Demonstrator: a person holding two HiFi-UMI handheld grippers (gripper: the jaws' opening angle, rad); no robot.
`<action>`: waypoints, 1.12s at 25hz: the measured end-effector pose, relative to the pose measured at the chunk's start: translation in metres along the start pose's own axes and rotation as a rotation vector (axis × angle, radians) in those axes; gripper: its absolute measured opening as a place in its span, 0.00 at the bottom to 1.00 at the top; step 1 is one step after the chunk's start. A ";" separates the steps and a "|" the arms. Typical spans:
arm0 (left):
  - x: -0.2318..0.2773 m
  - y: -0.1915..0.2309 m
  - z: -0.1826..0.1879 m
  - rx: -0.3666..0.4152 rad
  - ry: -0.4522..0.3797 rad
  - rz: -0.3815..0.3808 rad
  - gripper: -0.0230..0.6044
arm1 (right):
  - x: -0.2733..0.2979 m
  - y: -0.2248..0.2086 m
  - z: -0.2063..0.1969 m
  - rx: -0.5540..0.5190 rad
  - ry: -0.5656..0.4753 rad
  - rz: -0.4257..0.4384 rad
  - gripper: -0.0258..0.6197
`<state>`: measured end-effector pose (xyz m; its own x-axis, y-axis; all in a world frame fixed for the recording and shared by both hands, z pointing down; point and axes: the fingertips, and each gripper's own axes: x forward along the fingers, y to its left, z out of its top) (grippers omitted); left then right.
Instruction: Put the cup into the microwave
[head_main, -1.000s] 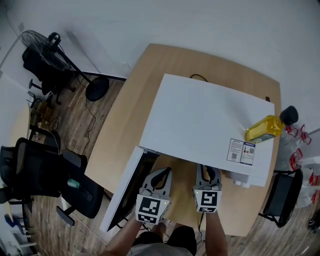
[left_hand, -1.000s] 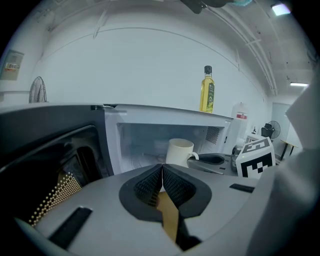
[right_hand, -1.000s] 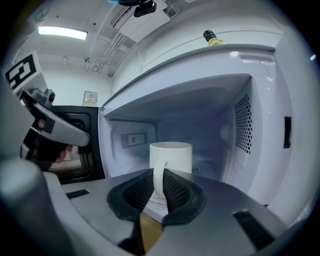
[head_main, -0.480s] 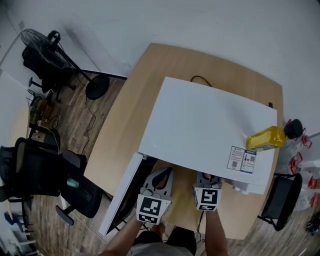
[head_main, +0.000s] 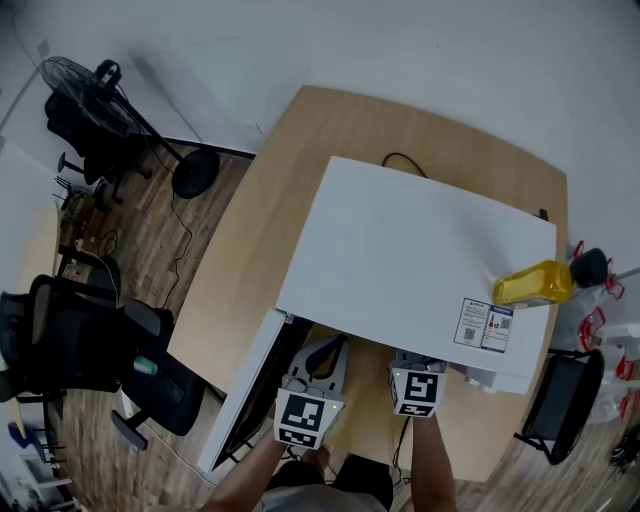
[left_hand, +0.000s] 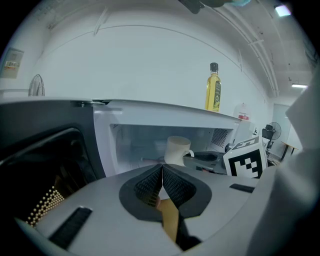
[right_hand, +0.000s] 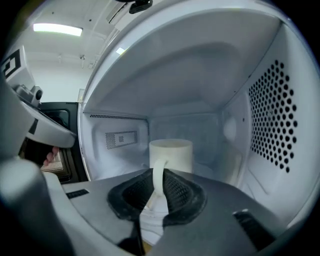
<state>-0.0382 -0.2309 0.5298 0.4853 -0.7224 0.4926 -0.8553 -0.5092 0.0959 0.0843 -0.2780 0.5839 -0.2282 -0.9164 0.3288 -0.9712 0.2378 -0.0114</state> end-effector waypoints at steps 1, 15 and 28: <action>0.000 0.000 0.000 0.000 0.000 0.000 0.08 | 0.000 0.000 0.000 -0.001 -0.002 0.000 0.13; -0.005 -0.003 -0.001 0.004 -0.001 0.005 0.08 | -0.003 0.007 0.005 0.060 -0.027 0.034 0.33; -0.018 -0.010 0.003 0.015 -0.019 0.006 0.08 | -0.014 0.006 0.007 0.058 -0.024 0.016 0.42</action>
<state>-0.0377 -0.2146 0.5173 0.4841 -0.7340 0.4764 -0.8553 -0.5119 0.0803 0.0811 -0.2659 0.5726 -0.2446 -0.9204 0.3051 -0.9696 0.2341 -0.0711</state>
